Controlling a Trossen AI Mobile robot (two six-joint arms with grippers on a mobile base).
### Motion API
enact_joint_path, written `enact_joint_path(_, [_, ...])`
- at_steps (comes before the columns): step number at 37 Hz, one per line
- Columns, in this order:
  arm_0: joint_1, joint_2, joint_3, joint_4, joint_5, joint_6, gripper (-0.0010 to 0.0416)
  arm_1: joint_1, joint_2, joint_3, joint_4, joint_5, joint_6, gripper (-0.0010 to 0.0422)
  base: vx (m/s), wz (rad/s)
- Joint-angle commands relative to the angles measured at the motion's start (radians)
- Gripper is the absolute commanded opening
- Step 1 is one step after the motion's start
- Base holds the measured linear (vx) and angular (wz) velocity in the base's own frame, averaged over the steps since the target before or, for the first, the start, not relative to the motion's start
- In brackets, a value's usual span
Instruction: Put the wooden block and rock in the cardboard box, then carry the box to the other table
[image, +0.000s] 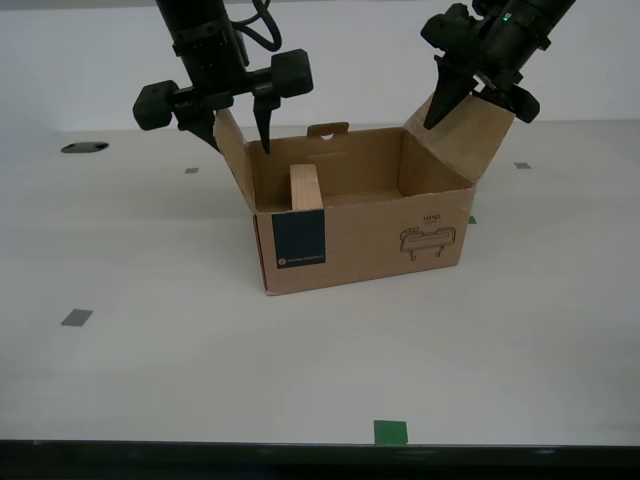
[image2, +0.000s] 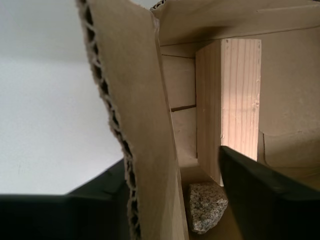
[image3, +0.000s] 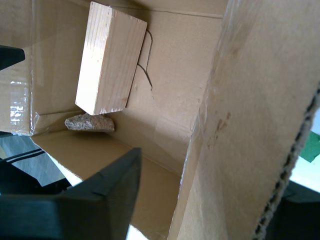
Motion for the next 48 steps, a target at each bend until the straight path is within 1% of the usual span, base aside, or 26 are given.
enact_joint_path(1, [0.002, 0.0, 0.001, 0.013, -0.006, 0.0, 0.0165, 0.0, 0.0, -0.001, 0.0, -0.002, -0.003, 0.0123, 0.0, 0.0])
enact_joint_path(3, [0.004, 0.0, 0.001, 0.014, -0.006, 0.002, 0.0135, 0.0, 0.0, -0.001, 0.002, -0.002, -0.011, 0.0094, 0.0, 0.0])
enact_joint_path(5, [0.005, 0.0, 0.001, 0.017, -0.006, 0.009, 0.0098, 0.0, 0.0, -0.002, 0.002, -0.001, 0.005, 0.0065, 0.0, 0.0])
enact_joint_path(7, [0.005, 0.0, 0.001, 0.02, -0.006, 0.018, 0.0057, 0.0, 0.004, -0.002, 0.002, -0.001, 0.005, 0.0027, 0.0, 0.0])
enact_joint_path(8, [0.005, 0.0, 0.001, 0.029, -0.006, 0.018, 0.0027, 0.0, 0.005, -0.002, 0.002, -0.002, 0.006, -0.0002, 0.0, 0.0])
enact_joint_path(9, [0.005, 0.0, 0.001, 0.036, -0.006, 0.023, 0.0001, 0.0, 0.006, -0.002, 0.002, -0.002, 0.005, -0.0006, 0.0, 0.0])
enact_joint_path(10, [0.006, 0.0, 0.001, 0.042, -0.006, 0.026, -0.0008, 0.0, 0.006, -0.003, 0.002, -0.002, 0.005, 0.0002, 0.0, 0.0])
enact_joint_path(12, [0.008, 0.0, 0.001, 0.046, -0.007, 0.029, 0.0006, 0.0, 0.006, -0.006, 0.006, -0.002, 0.003, -0.0001, 0.0, 0.0])
enact_joint_path(15, [0.01, 0.0, 0.001, 0.046, -0.007, 0.034, -0.0005, 0.001, 0.006, -0.016, 0.015, -0.002, -0.011, 0.0, 0.0, 0.0])
enact_joint_path(17, [0.011, 0.0, 0.0, 0.046, -0.007, 0.035, 0.0001, 0.0, 0.006, -0.019, 0.015, -0.002, -0.011, -0.0002, 0.0, 0.0])
enact_joint_path(22, [0.013, 0.0, 0.0, 0.049, -0.006, 0.042, 0.0, 0.001, 0.006, -0.023, 0.029, -0.002, -0.005, -0.0002, 0.0, 0.0])
enact_joint_path(25, [0.013, 0.0, 0.001, 0.05, -0.007, 0.054, -0.0001, 0.001, 0.006, -0.021, 0.039, -0.002, 0.014, -0.0002, 0.0, 0.0])
enact_joint_path(30, [0.013, -0.002, 0.002, 0.047, -0.007, 0.066, -0.0001, 0.0, 0.006, -0.013, 0.044, 0.0, 0.032, -0.0002, 0.0, 0.0])
enact_joint_path(34, [0.013, -0.008, 0.002, 0.029, -0.007, 0.071, -0.0001, 0.0, 0.006, 0.01, 0.046, 0.027, 0.06, -0.0002, 0.0, 0.0])
enact_joint_path(42, [0.013, -0.056, 0.002, 0.029, -0.006, 0.082, -0.0001, 0.001, 0.006, 0.087, 0.043, 0.035, 0.118, -0.0002, 0.0, 0.0])
enact_joint_path(43, [0.013, -0.063, 0.002, 0.029, -0.006, 0.087, -0.0001, 0.002, 0.006, 0.097, 0.043, 0.041, 0.125, -0.0002, 0.0, 0.0])
enact_joint_path(46, [0.013, -0.091, 0.002, 0.029, -0.006, 0.118, -0.0001, 0.002, 0.006, 0.12, 0.043, 0.072, 0.146, -0.0002, 0.0, 0.0])
enact_joint_path(48, [0.013, -0.11, 0.002, 0.029, -0.006, 0.132, -0.0001, 0.002, 0.005, 0.132, 0.043, 0.088, 0.169, -0.0002, 0.0, 0.0])
